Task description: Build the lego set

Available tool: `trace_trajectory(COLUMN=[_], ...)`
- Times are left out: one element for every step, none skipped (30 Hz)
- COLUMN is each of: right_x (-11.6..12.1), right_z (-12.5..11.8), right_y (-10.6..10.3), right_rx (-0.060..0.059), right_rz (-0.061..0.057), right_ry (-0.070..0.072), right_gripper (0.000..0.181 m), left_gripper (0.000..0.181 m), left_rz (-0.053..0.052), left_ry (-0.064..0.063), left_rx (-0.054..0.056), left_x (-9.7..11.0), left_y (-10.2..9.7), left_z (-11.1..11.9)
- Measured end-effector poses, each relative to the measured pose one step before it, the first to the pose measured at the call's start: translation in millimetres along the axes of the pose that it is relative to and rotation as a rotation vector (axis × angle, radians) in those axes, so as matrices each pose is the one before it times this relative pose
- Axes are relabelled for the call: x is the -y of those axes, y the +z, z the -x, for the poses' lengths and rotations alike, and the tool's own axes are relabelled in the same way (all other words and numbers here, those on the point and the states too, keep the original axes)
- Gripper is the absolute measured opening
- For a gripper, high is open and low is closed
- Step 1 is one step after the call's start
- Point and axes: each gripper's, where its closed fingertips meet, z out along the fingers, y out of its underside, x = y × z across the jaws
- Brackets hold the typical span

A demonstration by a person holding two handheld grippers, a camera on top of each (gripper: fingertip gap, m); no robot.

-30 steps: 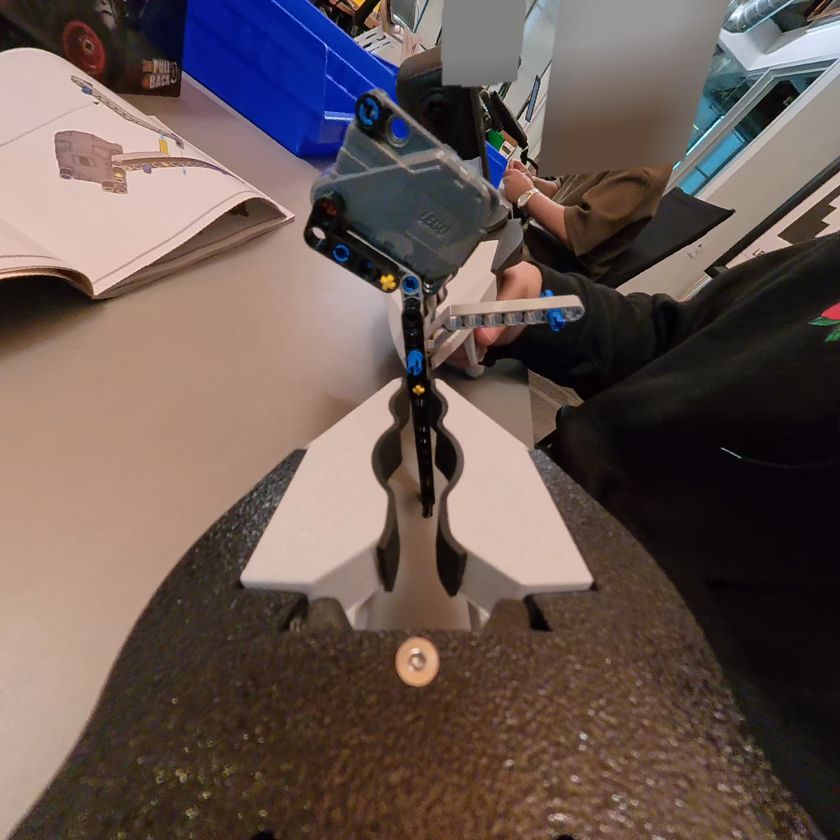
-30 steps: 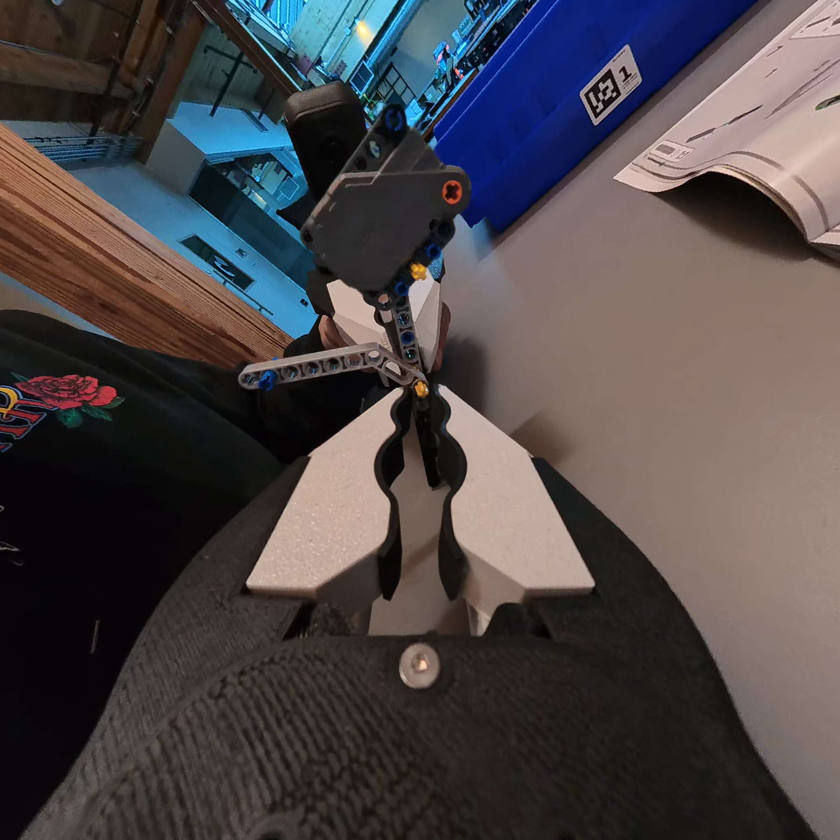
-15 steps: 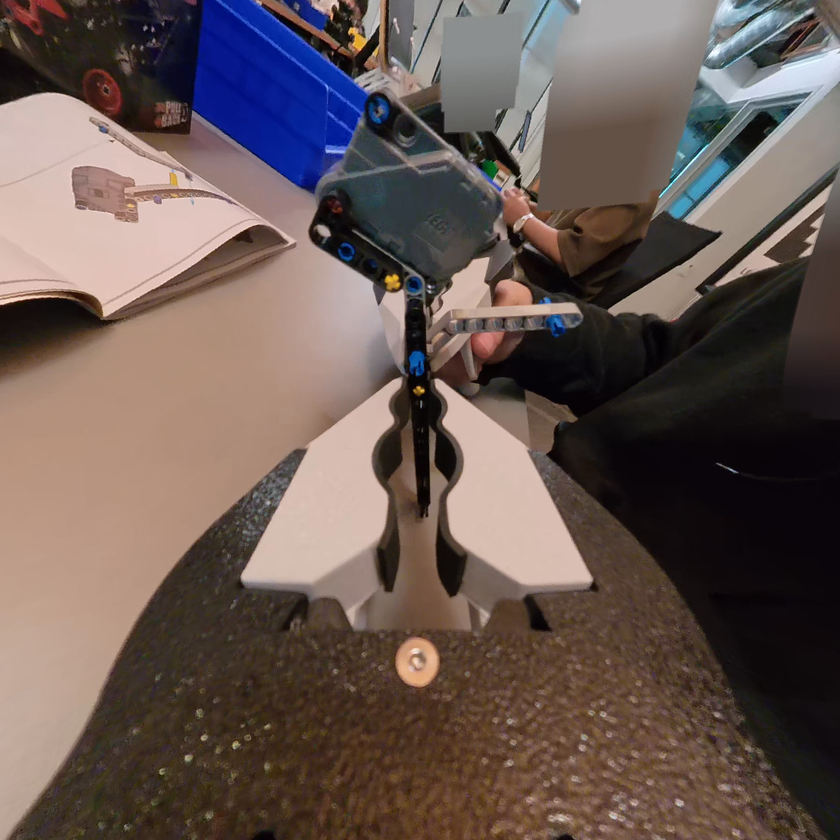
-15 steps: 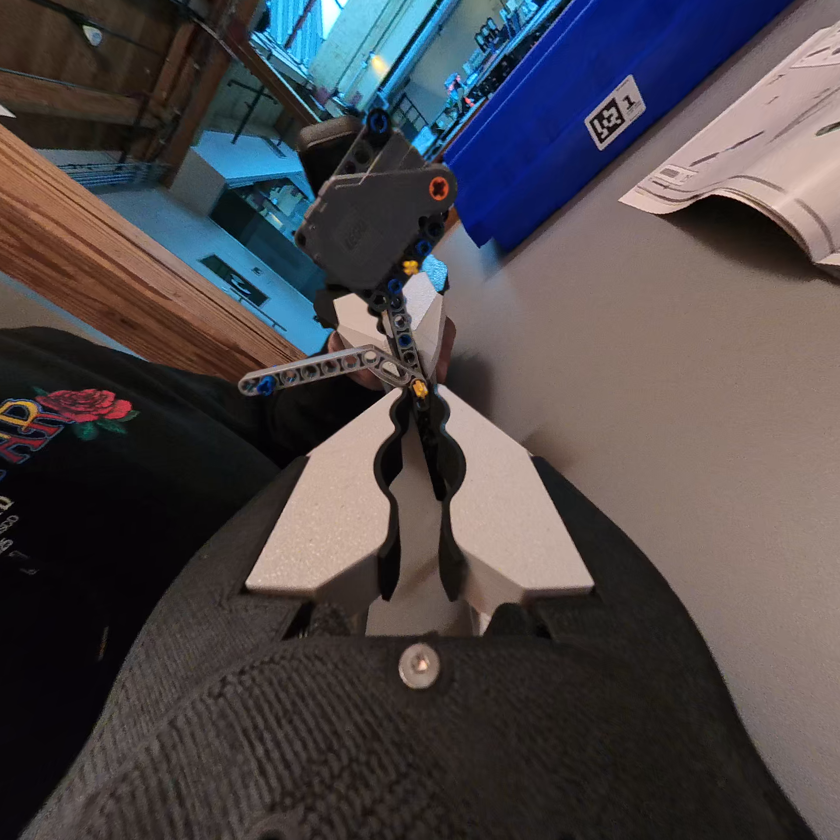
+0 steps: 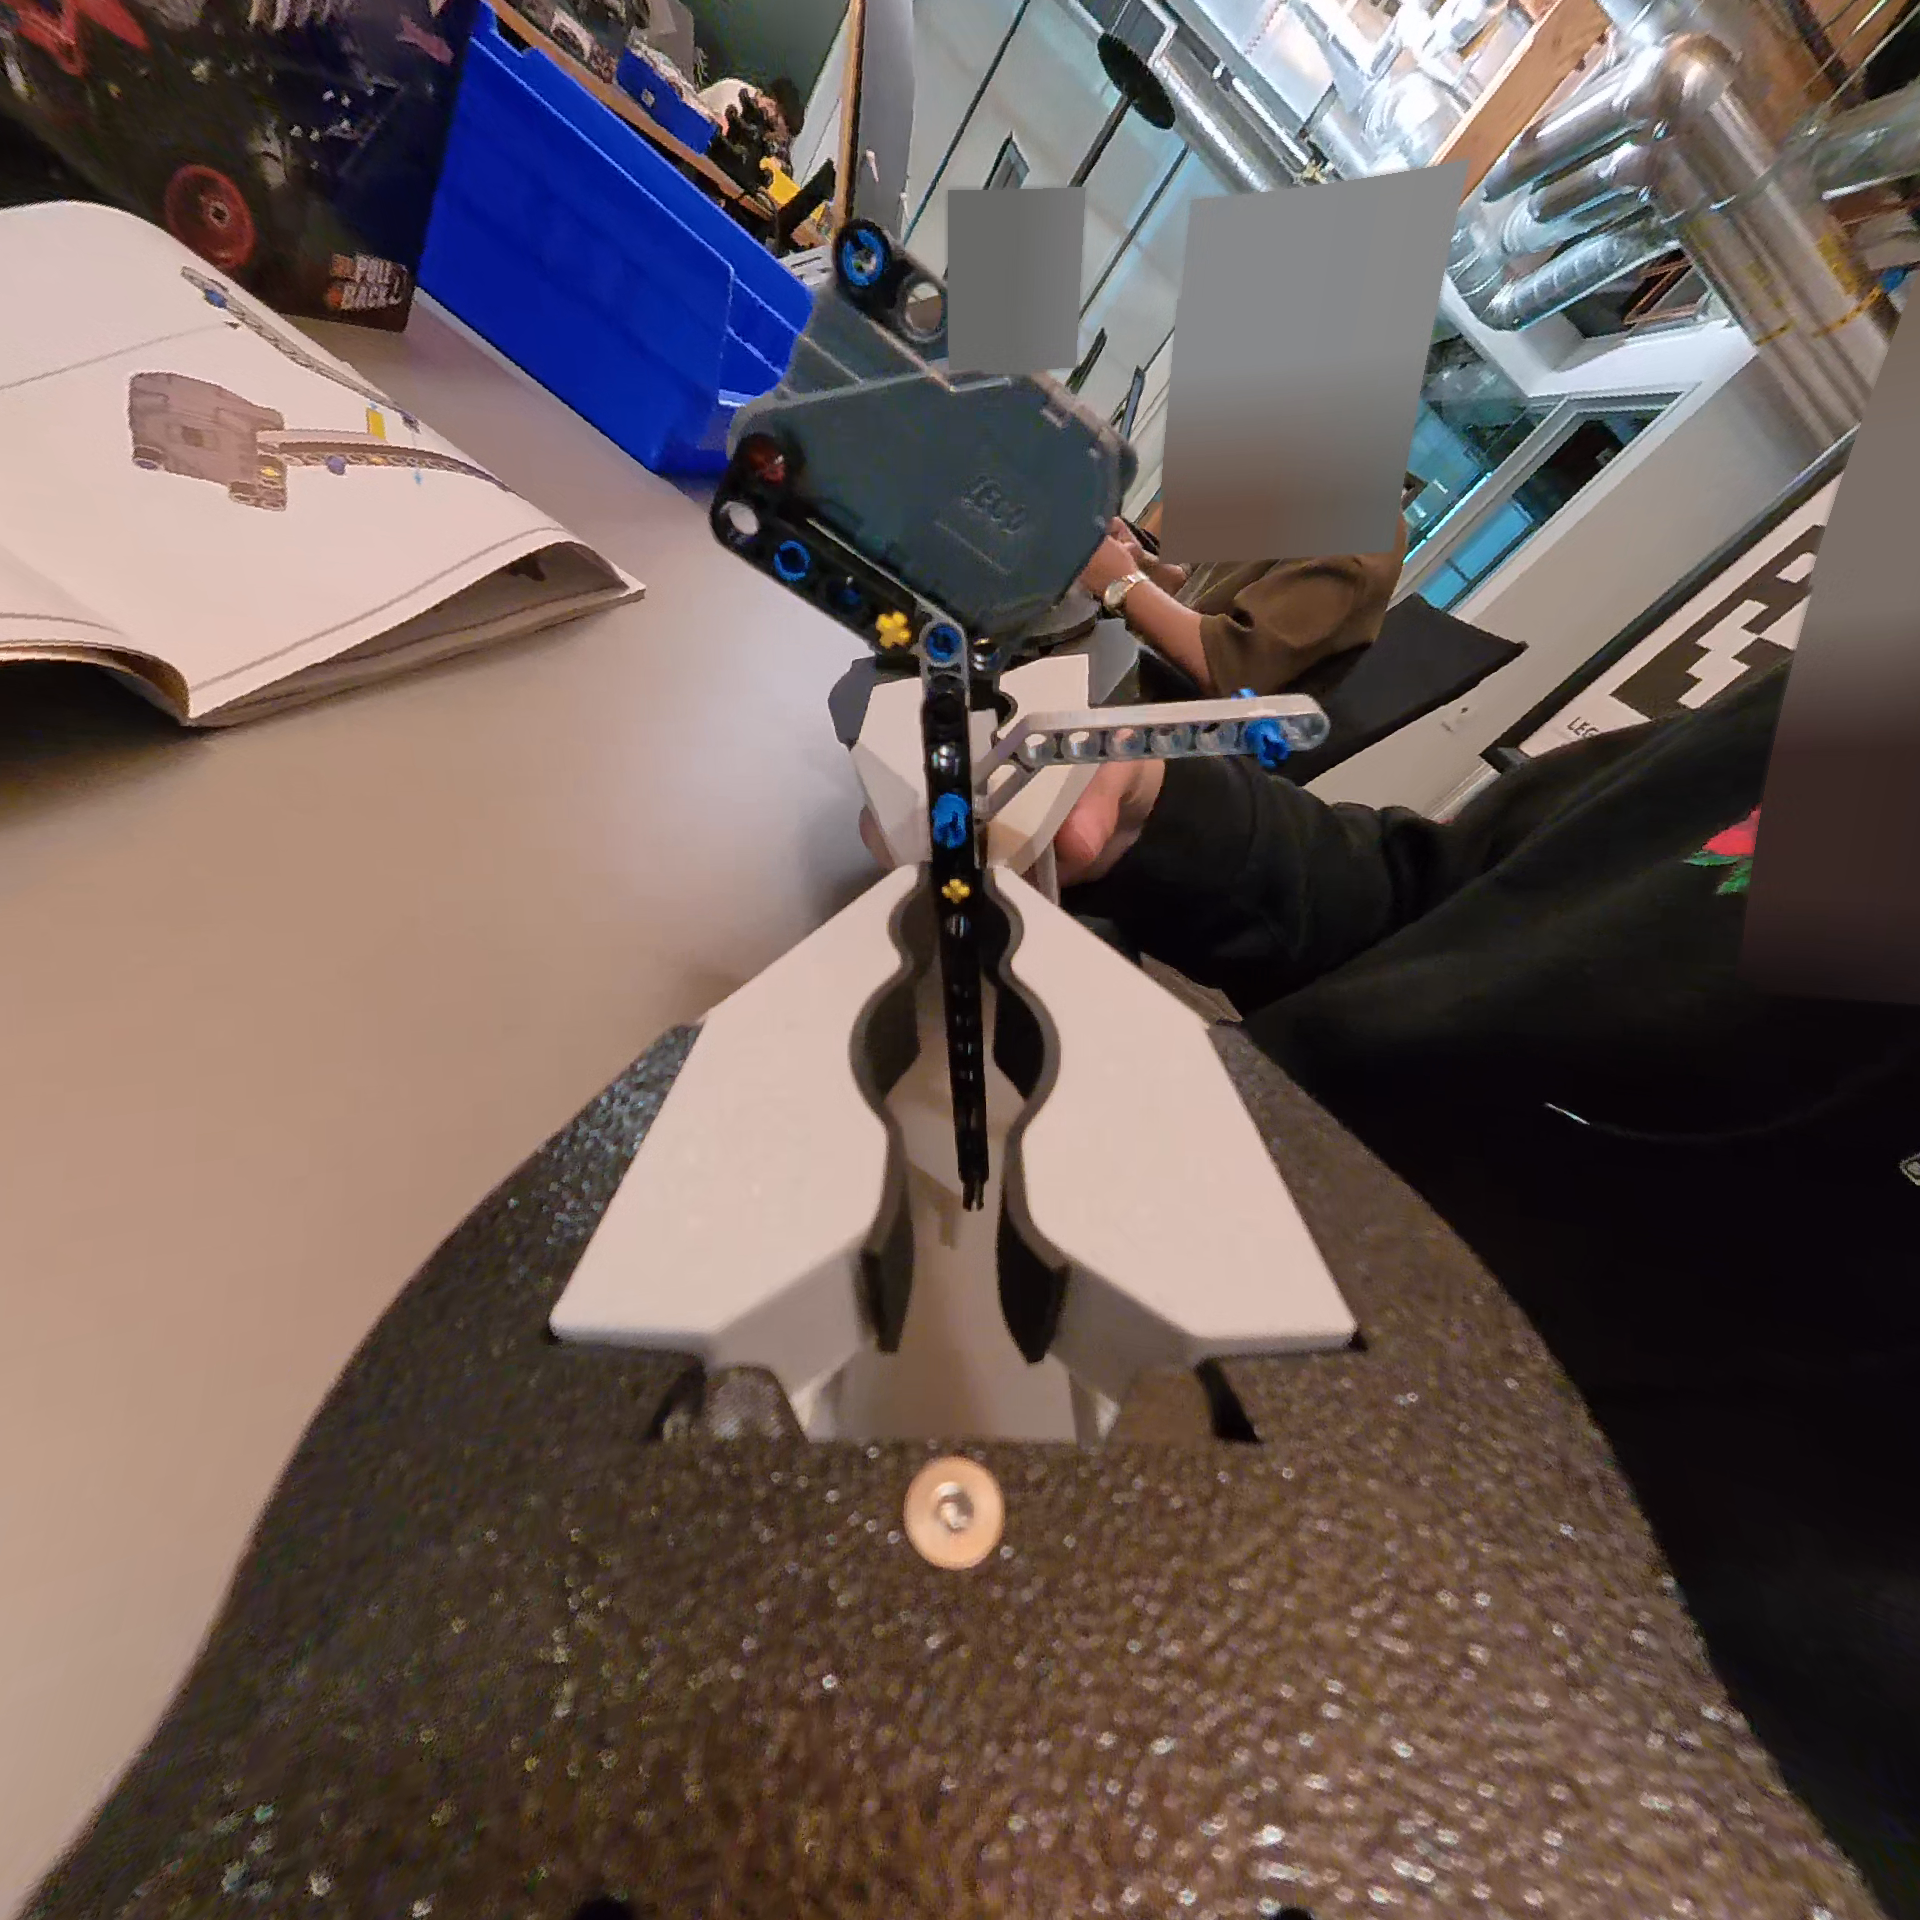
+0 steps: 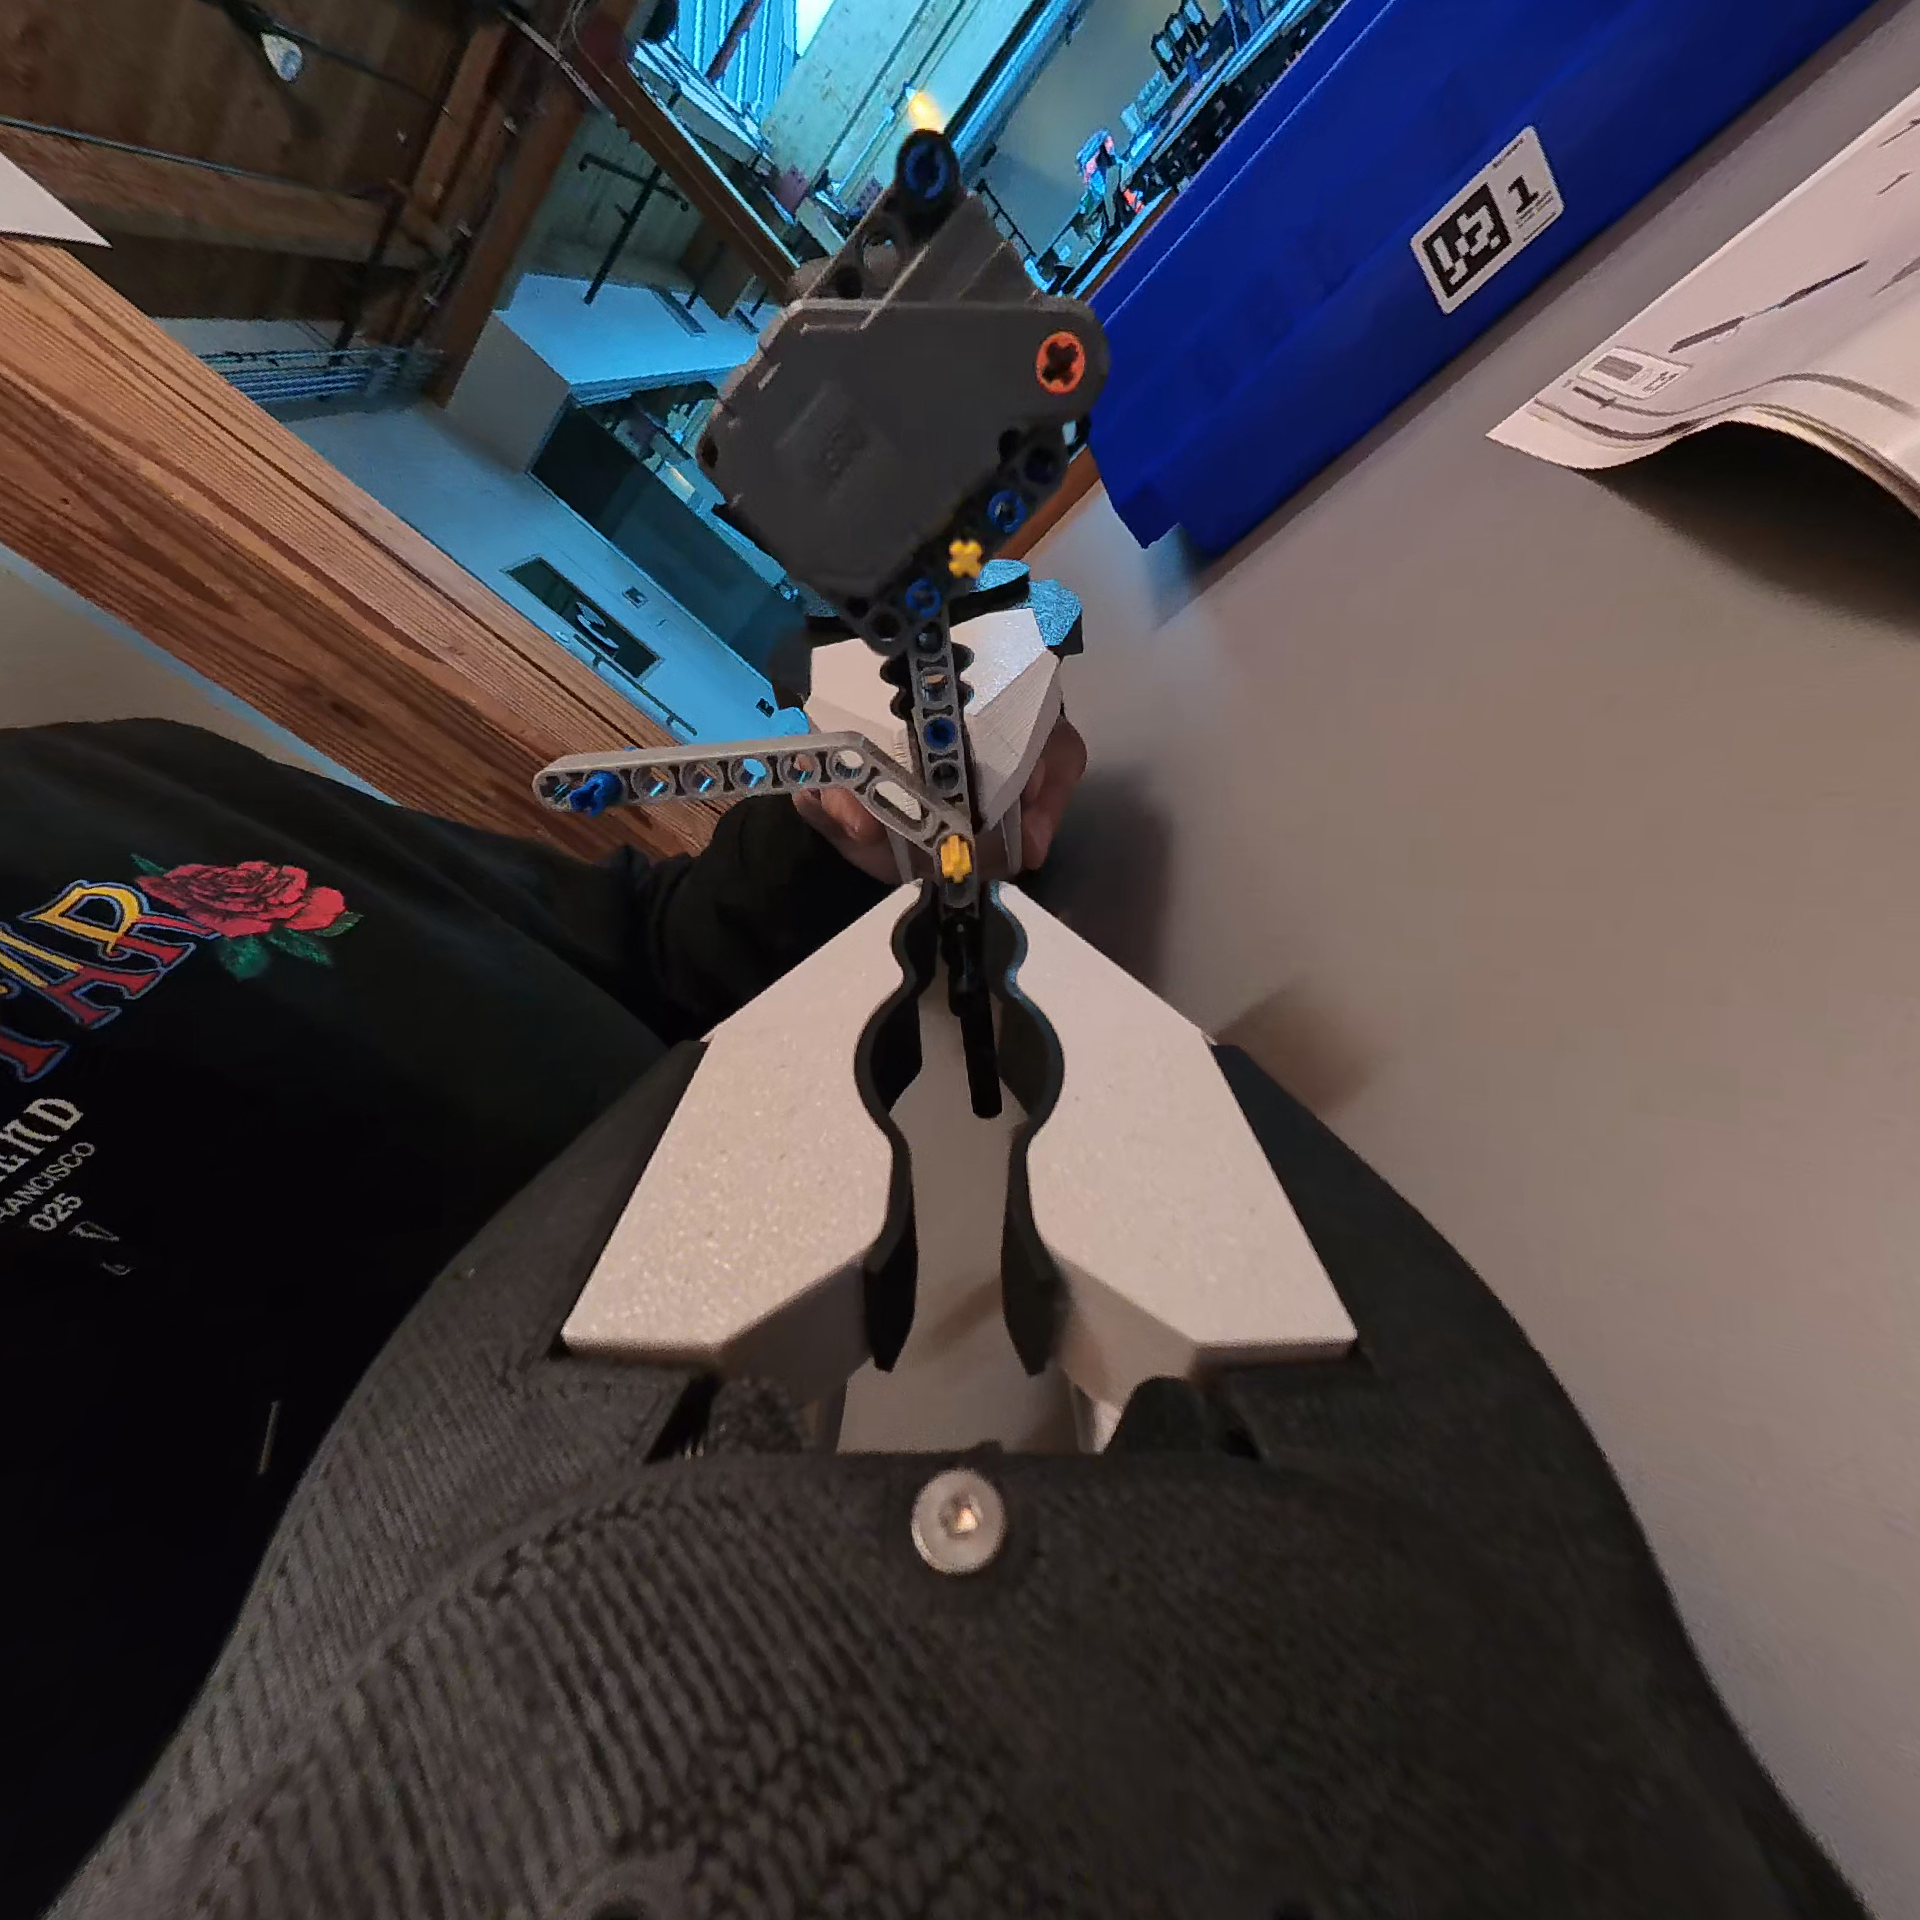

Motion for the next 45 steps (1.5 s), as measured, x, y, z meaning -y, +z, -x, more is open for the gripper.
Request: trace_trajectory(right_x=[-0.25,-0.66,-0.91,-1.53,-2.53,-3.20,0.00,2.13,1.41,0.91,1.08,2.08,2.39,1.78,1.20,0.85,0.59,0.59,0.85,0.10,-0.15,-0.16,-0.15,-0.17,-0.23,-0.39,-0.19,-0.65,-1.17,-1.38,-1.18,-0.92,-0.66,0.02,-0.24,-0.86,-0.90,-0.63,-0.49,-0.04,0.05,-0.21,0.57,0.82,2.48], right_z=[-0.39,0.80,0.57,-0.27,0.03,0.68,0.21,-0.42,-0.09,-0.42,-0.35,-0.88,-0.98,-0.74,-0.97,-0.96,-0.52,-0.68,-0.86,-0.38,-0.70,-0.51,-0.50,-0.58,-0.01,-0.11,0.41,0.18,-0.65,-0.02,0.08,-1.19,-0.43,0.29,-0.44,0.02,0.28,-0.87,-0.42,1.65,0.32,-1.92,-1.03,-0.70,0.00], right_y=[0.16,0.50,0.55,1.16,1.93,2.53,0.84,-0.48,-0.29,-0.41,-0.60,-0.94,-1.33,-1.16,-0.70,-0.29,-0.52,-0.44,-0.53,-0.14,0.07,-0.10,-0.08,0.09,0.23,0.10,0.23,0.43,0.66,0.64,0.68,0.83,0.48,-0.17,0.12,0.57,0.69,0.61,0.27,-0.05,0.25,0.33,0.23,-0.28,-0.89], right_rx=[0.0018,0.0066,0.0011,-0.0039,0.0002,0.0039,0.0020,-0.0003,0.0002,-0.0024,-0.0033,-0.0094,-0.0089,-0.0065,-0.0097,-0.0080,-0.0035,-0.0022,-0.0040,-0.0032,-0.0046,-0.0006,0.0025,0.0020,0.0044,0.0030,0.0002,-0.0047,-0.0035,0.0045,0.0013,-0.0121,-0.0063,0.0016,-0.0051,-0.0017,0.0019,-0.0070,-0.0055,0.0097,0.0009,-0.0147,-0.0085,-0.0050,0.0007], right_rz=[0.0027,0.0050,0.0068,0.0114,0.0198,0.0246,0.0007,-0.0142,-0.0090,-0.0064,-0.0081,-0.0143,-0.0166,-0.0136,-0.0083,-0.0057,-0.0041,-0.0043,-0.0056,-0.0007,0.0015,0.0026,0.0014,0.0016,0.0025,0.0028,0.0013,0.0044,0.0091,0.0100,0.0095,0.0060,0.0052,-0.0002,0.0017,0.0062,0.0073,0.0045,0.0032,0.0000,0.0004,0.0019,-0.0022,-0.0058,-0.0181], right_ry=[0.0064,0.0003,-0.0039,-0.0025,0.0002,-0.0017,-0.0009,0.0027,-0.0006,0.0000,-0.0019,-0.0050,-0.0035,-0.0020,-0.0032,-0.0027,0.0006,0.0033,0.0015,-0.0008,-0.0001,0.0028,0.0068,0.0085,0.0063,0.0043,-0.0047,-0.0070,0.0019,0.0055,0.0010,-0.0036,-0.0038,-0.0008,-0.0025,-0.0021,-0.0005,-0.0002,-0.0026,-0.0043,-0.0023,-0.0004,-0.0022,-0.0002,0.0010], right_gripper=[0.005,0.005,0.005,0.005,0.005,0.005,0.005,0.005,0.004,0.004,0.005,0.006,0.009,0.011,0.013,0.013,0.014,0.015,0.014,0.013,0.013,0.011,0.009,0.006,0.005,0.004,0.005,0.005,0.005,0.005,0.005,0.005,0.006,0.005,0.005,0.005,0.006,0.006,0.006,0.006,0.006,0.006,0.006,0.006,0.007], left_gripper=[0.006,0.005,0.005,0.006,0.006,0.006,0.006,0.005,0.005,0.005,0.005,0.005,0.005,0.005,0.005,0.005,0.005,0.005,0.005,0.005,0.006,0.007,0.009,0.012,0.015,0.014,0.014,0.014,0.014,0.014,0.013,0.012,0.012,0.012,0.012,0.011,0.011,0.011,0.011,0.010,0.010,0.010,0.010,0.010,0.009], left_rz=[0.0007,0.0001,0.0017,0.0041,0.0046,0.0024,-0.0049,-0.0077,-0.0072,-0.0047,-0.0019,0.0027,0.0077,0.0057,0.0017,0.0038,0.0039,0.0001,-0.0002,0.0008,0.0003,-0.0002,-0.0006,-0.0036,-0.0001,0.0042,0.0063,0.0112,0.0161,0.0172,0.0127,0.0044,0.0000,0.0017,0.0039,0.0053,0.0036,0.0028,0.0025,-0.0016,-0.0012,0.0049,0.0077,-0.0041,-0.0253], left_ry=[0.0029,-0.0004,-0.0082,-0.0135,-0.0084,-0.0001,0.0004,-0.0046,-0.0162,-0.0265,-0.0242,-0.0133,-0.0047,-0.0016,-0.0042,-0.0085,-0.0097,-0.0070,-0.0040,-0.0042,-0.0050,-0.0024,0.0019,0.0045,0.0052,0.0073,0.0118,0.0143,0.0111,0.0057,0.0009,-0.0008,-0.0017,-0.0024,-0.0027,-0.0042,-0.0074,-0.0093,-0.0058,-0.0035,-0.0051,-0.0040,-0.0021,-0.0001,-0.0033], left_rx=[0.0025,-0.0051,-0.0066,-0.0074,-0.0075,-0.0025,0.0013,-0.0006,-0.0042,-0.0082,-0.0048,0.0050,0.0097,0.0094,0.0058,0.0028,0.0009,0.0020,-0.0001,-0.0009,-0.0015,-0.0039,-0.0026,0.0045,0.0105,0.0033,0.0003,0.0090,0.0095,0.0008,0.0015,0.0073,0.0023,-0.0004,0.0020,-0.0009,-0.0020,0.0012,-0.0055,-0.0113,0.0019,0.0126,0.0092,0.0069,0.0038], left_x=[-0.11,-0.11,-0.42,-0.82,-0.70,-0.31,0.67,0.83,0.57,-0.07,-0.29,-0.71,-1.13,-0.58,-0.22,-0.53,-0.51,-0.02,0.07,-0.24,-0.05,0.00,0.13,0.62,0.27,-0.20,-0.45,-1.08,-1.75,-1.98,-1.50,-0.66,-0.26,-0.51,-0.84,-1.08,-0.85,-0.51,-0.36,0.30,-0.03,-0.70,-0.97,0.69,3.10], left_y=[0.14,0.09,0.01,0.11,0.38,0.46,-0.38,-0.50,-0.32,0.00,-0.01,0.23,0.15,0.14,0.13,0.23,0.19,0.02,0.06,0.09,-0.01,-0.05,0.07,-0.11,-0.27,-0.33,-0.26,-0.26,-0.18,-0.31,-0.50,-0.42,-0.15,0.13,0.13,-0.08,-0.05,0.11,0.21,-0.02,0.21,0.59,0.91,0.73,0.57], left_z=[0.01,-0.72,-0.42,-0.02,-0.32,-0.22,0.11,0.19,0.54,0.69,0.97,1.61,1.66,1.53,1.10,1.20,1.01,0.92,0.31,0.28,0.28,-0.30,-0.47,0.26,1.26,0.08,-0.56,0.37,0.72,0.05,0.50,1.24,0.26,-0.28,0.12,-0.11,0.26,0.93,-0.11,-1.14,0.54,1.83,1.32,0.67,0.00])
